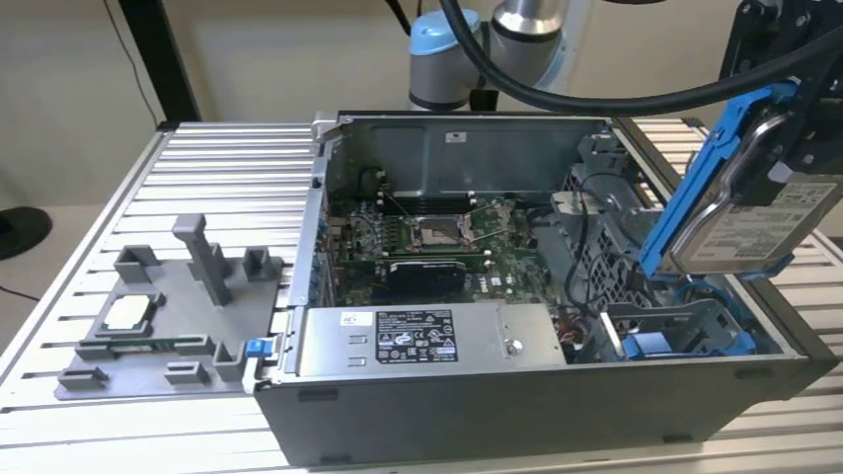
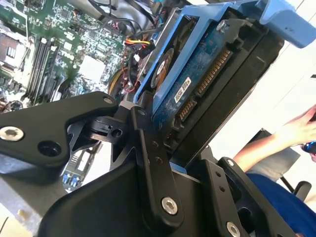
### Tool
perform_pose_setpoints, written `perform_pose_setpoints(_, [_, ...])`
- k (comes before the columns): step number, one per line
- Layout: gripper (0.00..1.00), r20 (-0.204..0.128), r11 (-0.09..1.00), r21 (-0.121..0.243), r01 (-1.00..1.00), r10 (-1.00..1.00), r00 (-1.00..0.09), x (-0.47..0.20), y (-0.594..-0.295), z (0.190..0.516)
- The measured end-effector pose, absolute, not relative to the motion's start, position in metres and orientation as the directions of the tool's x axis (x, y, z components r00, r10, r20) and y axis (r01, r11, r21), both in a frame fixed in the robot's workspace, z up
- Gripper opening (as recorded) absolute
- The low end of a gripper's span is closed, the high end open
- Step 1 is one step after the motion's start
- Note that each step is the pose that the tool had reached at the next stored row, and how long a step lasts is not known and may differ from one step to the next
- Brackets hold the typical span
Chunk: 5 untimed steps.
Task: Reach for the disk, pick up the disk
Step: 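Pick up the disk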
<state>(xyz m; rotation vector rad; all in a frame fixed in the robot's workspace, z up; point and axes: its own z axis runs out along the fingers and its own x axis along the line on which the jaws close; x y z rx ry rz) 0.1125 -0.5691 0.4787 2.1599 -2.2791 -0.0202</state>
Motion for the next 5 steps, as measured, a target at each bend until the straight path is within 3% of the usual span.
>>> perform_pose_setpoints(5, [0.0,-0.008,0.054,0.01,-0.999,-0.999,-0.054,0.1126,-0.5691,0.4785])
